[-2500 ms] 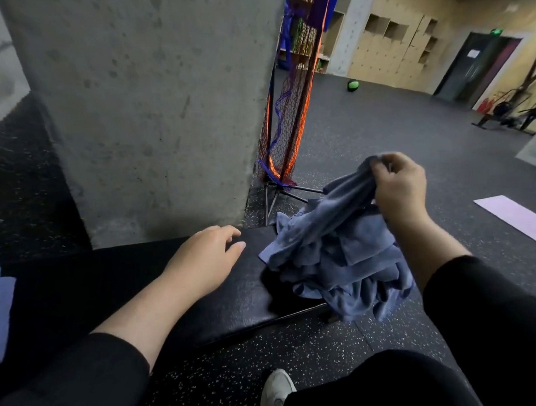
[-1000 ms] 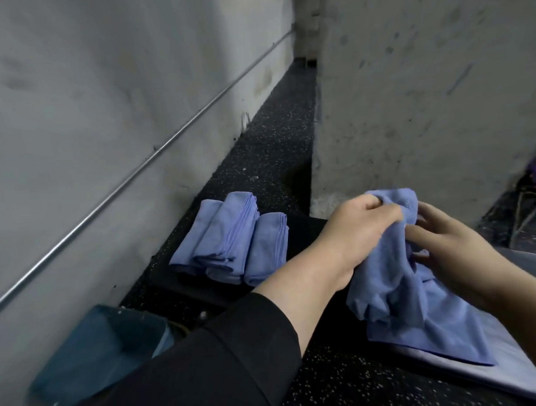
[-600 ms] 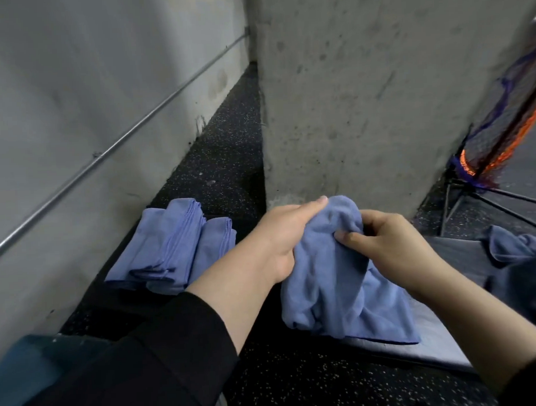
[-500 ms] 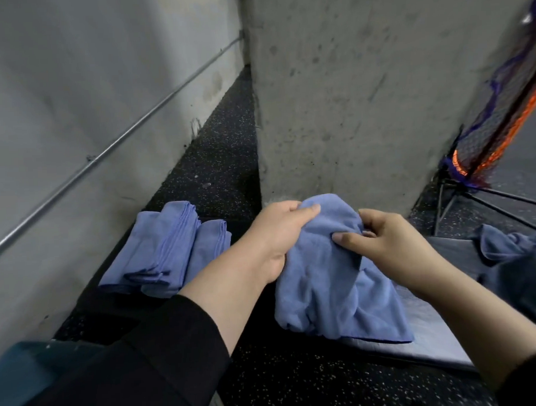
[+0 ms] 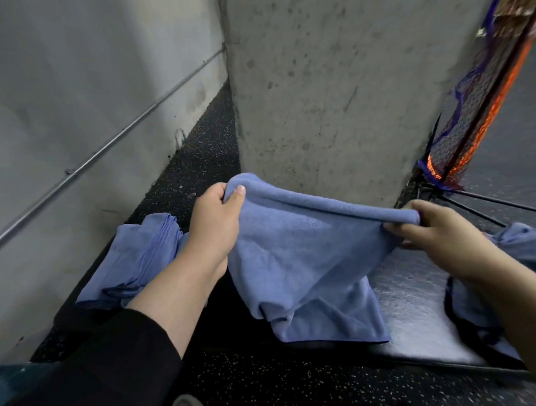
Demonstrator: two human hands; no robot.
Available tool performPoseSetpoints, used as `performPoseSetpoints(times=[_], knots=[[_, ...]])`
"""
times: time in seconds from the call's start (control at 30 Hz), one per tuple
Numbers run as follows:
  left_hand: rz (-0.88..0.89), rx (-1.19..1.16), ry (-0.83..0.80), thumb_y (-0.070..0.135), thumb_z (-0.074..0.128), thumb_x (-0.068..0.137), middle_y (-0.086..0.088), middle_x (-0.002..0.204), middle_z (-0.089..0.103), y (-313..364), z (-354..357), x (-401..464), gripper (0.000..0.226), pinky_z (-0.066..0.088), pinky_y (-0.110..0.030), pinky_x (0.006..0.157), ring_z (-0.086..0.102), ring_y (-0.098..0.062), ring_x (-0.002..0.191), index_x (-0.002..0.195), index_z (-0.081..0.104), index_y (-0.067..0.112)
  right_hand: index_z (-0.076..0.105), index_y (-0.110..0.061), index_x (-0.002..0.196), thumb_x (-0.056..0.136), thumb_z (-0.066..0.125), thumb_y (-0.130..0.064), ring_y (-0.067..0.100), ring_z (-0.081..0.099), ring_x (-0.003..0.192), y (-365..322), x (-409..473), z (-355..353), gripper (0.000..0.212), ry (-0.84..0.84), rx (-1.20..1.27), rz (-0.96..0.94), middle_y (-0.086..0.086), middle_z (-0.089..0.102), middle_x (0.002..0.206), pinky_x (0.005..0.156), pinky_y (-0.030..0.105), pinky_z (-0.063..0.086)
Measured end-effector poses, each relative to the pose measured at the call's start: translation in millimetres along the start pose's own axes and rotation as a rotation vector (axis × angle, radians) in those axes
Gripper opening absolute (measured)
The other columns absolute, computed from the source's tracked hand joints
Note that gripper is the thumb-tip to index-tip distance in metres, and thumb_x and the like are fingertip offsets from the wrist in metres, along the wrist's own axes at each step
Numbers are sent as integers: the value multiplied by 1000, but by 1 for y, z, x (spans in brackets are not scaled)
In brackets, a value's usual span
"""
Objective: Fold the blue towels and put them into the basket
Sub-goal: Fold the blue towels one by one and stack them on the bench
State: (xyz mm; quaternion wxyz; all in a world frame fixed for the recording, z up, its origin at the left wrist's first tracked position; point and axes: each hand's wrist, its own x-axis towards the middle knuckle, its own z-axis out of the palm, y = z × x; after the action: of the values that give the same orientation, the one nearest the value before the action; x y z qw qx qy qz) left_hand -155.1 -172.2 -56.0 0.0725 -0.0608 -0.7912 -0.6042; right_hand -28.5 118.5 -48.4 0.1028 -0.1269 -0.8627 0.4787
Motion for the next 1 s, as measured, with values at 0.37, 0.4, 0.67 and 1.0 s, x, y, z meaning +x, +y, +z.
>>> performPoseSetpoints(times=[0.37,0.4,0.67,1.0], knots=[[-473,-81,-551,22,59,100,-14,97,74,-3,5,-10,22,51,-37,80,66,-24,88,106,70,4,71,-5,95,96,65,-16,18,62,74,15,-6,6,13,-41,148,166,19,74,87,70,36,50],[-467,57,-638,23,58,100,-12,91,72,-6,3,-12,22,47,-31,71,62,-22,83,104,70,5,70,-1,91,97,65,-19,15,58,69,18,-7,5,19,-135,71,188,16,72,78,67,32,47],[-222,21,-531,18,55,100,-10,78,58,6,15,-10,18,33,-29,58,51,-18,73,85,64,15,70,0,104,100,59,-23,29,66,89,6,0,6,25,-22,486,142,26,72,102,89,48,51],[-533,191,-593,13,62,91,-6,80,64,-34,67,-19,8,42,-30,72,54,-18,70,85,67,14,70,11,92,89,67,-1,27,63,73,45,27,56,13,-178,310,382,21,69,77,78,42,49]])
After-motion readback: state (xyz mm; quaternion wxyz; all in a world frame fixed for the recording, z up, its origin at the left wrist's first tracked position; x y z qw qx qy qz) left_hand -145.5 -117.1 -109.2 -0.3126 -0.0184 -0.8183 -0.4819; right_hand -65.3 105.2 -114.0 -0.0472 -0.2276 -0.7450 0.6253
